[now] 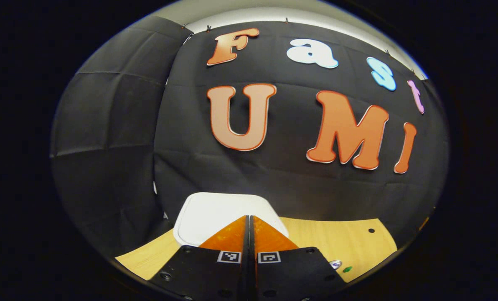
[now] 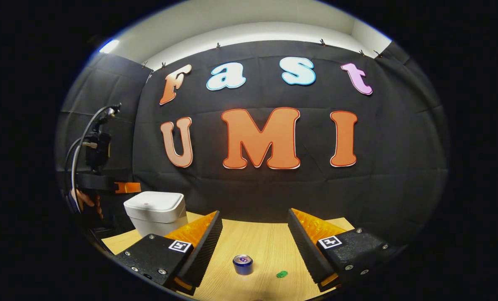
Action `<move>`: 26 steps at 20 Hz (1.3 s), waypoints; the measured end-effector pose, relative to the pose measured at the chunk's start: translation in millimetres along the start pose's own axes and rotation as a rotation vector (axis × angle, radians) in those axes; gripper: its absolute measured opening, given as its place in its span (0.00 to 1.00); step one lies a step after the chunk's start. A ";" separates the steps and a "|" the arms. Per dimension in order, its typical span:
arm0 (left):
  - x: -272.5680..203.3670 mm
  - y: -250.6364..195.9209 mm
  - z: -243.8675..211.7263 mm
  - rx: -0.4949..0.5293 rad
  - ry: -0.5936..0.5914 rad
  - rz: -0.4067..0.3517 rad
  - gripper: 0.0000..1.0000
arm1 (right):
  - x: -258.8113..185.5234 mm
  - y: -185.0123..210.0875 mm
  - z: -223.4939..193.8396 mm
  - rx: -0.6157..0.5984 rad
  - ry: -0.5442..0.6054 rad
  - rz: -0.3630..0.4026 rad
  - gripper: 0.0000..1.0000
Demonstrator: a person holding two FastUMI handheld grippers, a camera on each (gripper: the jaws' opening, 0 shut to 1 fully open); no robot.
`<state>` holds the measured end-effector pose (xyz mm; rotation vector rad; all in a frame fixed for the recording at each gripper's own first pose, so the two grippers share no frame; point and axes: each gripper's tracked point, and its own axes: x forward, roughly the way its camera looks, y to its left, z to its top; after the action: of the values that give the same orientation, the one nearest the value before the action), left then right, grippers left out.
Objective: Press the lid of the desktop garbage bin to open it, pick up the crumpled paper on the desktop and throw it into the bin, then pick up the pop can on the desktop and drop it into the bin, and finally close the garbage bin lid.
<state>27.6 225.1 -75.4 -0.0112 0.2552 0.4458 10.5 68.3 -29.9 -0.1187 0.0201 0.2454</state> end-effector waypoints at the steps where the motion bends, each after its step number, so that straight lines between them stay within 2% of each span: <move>1: 7.1 7.2 -5.7 0.003 0.010 0.015 0.00 | 0.3 -1.5 -2.8 0.000 0.006 -0.004 0.94; 4: 28.5 18.8 -27.7 0.021 0.053 0.018 0.00 | 0.6 -7.8 -7.9 0.011 0.021 -0.021 0.94; 6: 31.6 8.3 -34.7 0.007 0.067 -0.025 0.00 | 1.3 -12.8 -12.4 0.016 0.034 -0.036 0.94; 8: 32.3 9.6 -48.2 0.037 0.111 -0.007 0.00 | 1.5 -15.3 -17.6 0.020 0.051 -0.044 0.94; 9: 38.9 16.7 -40.6 0.035 0.082 0.017 0.00 | 1.9 -15.6 -20.1 0.022 0.059 -0.044 0.94; 13: 28.9 11.6 -43.2 -0.082 0.131 0.005 0.00 | 1.3 -19.6 -28.0 0.004 0.080 -0.051 0.94; 17: 31.5 6.9 -47.4 -0.014 0.143 -0.015 0.00 | 2.7 -19.8 -39.3 0.033 0.116 -0.051 0.94; 18: 27.5 6.7 -43.3 -0.004 0.141 -0.017 0.00 | 4.1 -20.2 -38.4 0.035 0.117 -0.056 0.94; 20: 20.5 8.6 -28.0 0.025 0.063 0.009 0.00 | 3.5 -19.9 -40.6 0.042 0.120 -0.053 0.94; 21: 15.1 3.6 -17.1 0.033 0.019 -0.004 0.01 | 3.4 -21.6 -43.8 0.040 0.124 -0.056 0.94; 22: 6.3 -0.9 -6.0 0.046 -0.027 -0.009 0.16 | 3.1 -21.6 -47.8 0.035 0.133 -0.058 0.94; 23: -2.7 -6.6 7.1 0.059 -0.077 -0.016 0.24 | 2.3 -22.0 -52.8 0.032 0.143 -0.057 0.94; 24: -10.3 -11.0 16.2 0.072 -0.114 -0.025 0.40 | 0.0 -22.3 -56.2 0.029 0.148 -0.051 0.94; 25: -18.8 -20.0 21.8 0.080 -0.139 -0.052 0.42 | -2.2 -22.4 -60.9 0.023 0.151 -0.045 0.94; 26: -28.6 -25.6 23.8 0.092 -0.160 -0.064 0.52 | -2.8 -21.3 -65.5 0.017 0.154 -0.039 0.94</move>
<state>19.4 191.5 -46.4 0.1060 0.1173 0.3688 12.7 39.3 -92.4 -0.1209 0.1730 0.1965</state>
